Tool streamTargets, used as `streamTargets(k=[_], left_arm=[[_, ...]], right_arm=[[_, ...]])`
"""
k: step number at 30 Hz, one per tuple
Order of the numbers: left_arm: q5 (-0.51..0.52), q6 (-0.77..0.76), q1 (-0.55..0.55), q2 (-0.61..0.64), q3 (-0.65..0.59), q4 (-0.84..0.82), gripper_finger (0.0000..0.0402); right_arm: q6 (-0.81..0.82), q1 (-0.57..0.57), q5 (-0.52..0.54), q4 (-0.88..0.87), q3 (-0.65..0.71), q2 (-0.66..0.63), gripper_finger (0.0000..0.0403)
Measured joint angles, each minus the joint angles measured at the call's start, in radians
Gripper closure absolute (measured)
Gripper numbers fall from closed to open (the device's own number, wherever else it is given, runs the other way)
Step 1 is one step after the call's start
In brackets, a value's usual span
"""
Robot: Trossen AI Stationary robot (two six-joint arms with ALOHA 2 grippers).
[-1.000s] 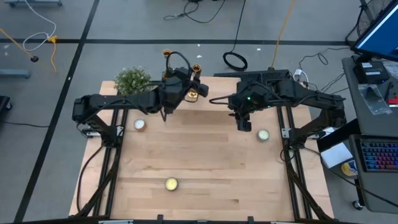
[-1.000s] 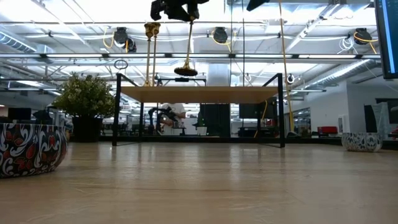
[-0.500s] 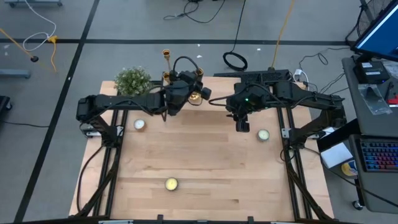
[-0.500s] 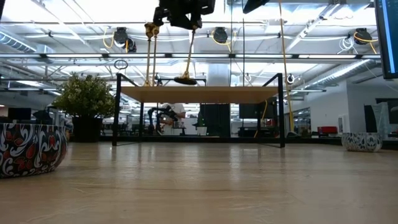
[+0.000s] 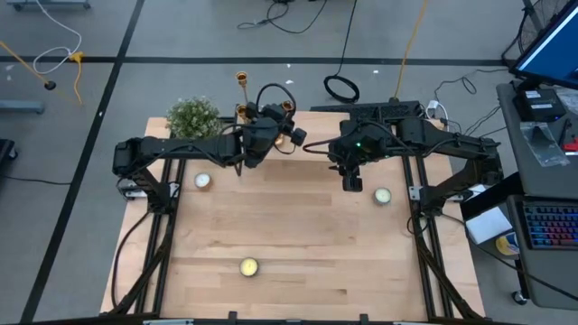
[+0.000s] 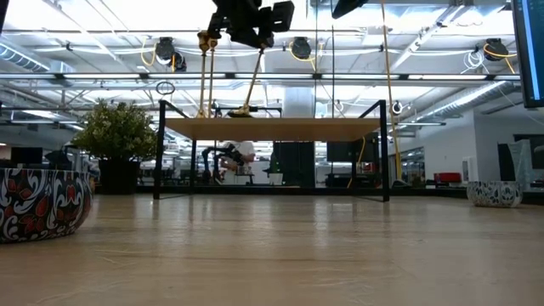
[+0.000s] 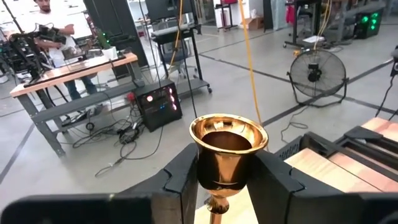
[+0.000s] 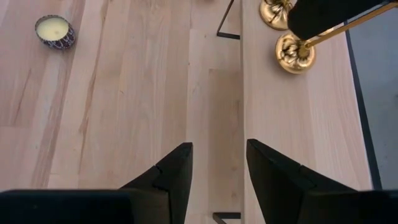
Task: Pick & Place candle stick holders
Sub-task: Put the gold candle holder on the shelf
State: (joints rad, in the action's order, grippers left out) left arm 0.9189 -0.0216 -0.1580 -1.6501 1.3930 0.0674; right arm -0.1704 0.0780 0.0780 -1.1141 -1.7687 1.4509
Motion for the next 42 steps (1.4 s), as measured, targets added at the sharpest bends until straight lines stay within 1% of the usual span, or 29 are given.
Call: streamTargets(k=[5, 10, 20, 23, 28, 42], left_arm=[[-0.003, -0.001, -0.013, 0.0, 0.0, -0.002, 0.0282], [-0.036, -0.006, -0.028, 0.0, 0.0, -0.024, 0.0282], [-0.042, -0.006, -0.039, 0.0, 0.0, -0.021, 0.0282], [-0.082, -0.006, -0.038, 0.0, 0.0, -0.014, 0.0282], [-0.115, -0.008, -0.038, 0.0, 0.0, -0.013, 0.0282], [-0.117, -0.04, -0.038, 0.0, 0.0, -0.012, 0.0282]], right_arm=[[-0.002, 0.0, 0.0, 0.0, 0.0, 0.0, 0.0259], [-0.001, 0.0, 0.0, 0.0, 0.0, 0.0, 0.0259], [-0.002, 0.0, 0.0, 0.0, 0.0, 0.0, 0.0259], [-0.002, 0.0, 0.0, -0.001, 0.0, 0.0, 0.0259], [-0.002, 0.0, 0.0, -0.001, 0.0, 0.0, 0.0259], [-0.002, 0.0, 0.0, -0.001, 0.0, 0.0, 0.0259]])
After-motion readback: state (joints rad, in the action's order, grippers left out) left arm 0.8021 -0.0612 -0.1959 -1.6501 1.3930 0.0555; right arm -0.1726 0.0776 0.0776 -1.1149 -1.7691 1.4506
